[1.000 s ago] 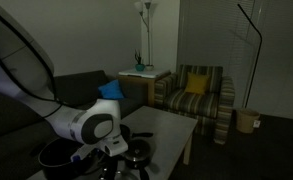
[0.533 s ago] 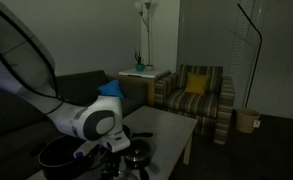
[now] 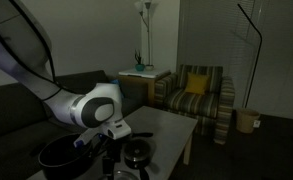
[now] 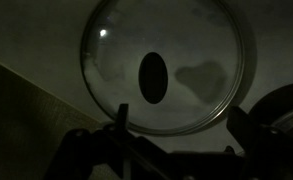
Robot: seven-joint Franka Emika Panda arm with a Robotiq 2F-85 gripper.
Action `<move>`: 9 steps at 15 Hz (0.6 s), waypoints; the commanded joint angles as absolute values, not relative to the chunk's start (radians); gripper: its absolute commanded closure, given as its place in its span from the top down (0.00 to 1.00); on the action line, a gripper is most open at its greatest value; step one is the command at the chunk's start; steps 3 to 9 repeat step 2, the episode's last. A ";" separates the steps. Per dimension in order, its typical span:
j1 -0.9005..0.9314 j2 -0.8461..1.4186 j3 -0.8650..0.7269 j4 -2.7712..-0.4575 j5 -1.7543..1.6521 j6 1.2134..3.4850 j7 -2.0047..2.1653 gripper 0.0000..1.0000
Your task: Take the lid from the left black pot and put it on the table
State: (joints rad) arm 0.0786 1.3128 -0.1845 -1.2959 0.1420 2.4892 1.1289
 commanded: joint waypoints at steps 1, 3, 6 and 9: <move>0.091 1.220 -0.174 -1.420 0.127 2.484 1.063 1.00; 0.094 1.210 -0.175 -1.435 0.124 2.488 1.047 1.00; 0.094 1.210 -0.175 -1.435 0.124 2.488 1.047 1.00; 0.094 1.210 -0.175 -1.435 0.124 2.488 1.047 1.00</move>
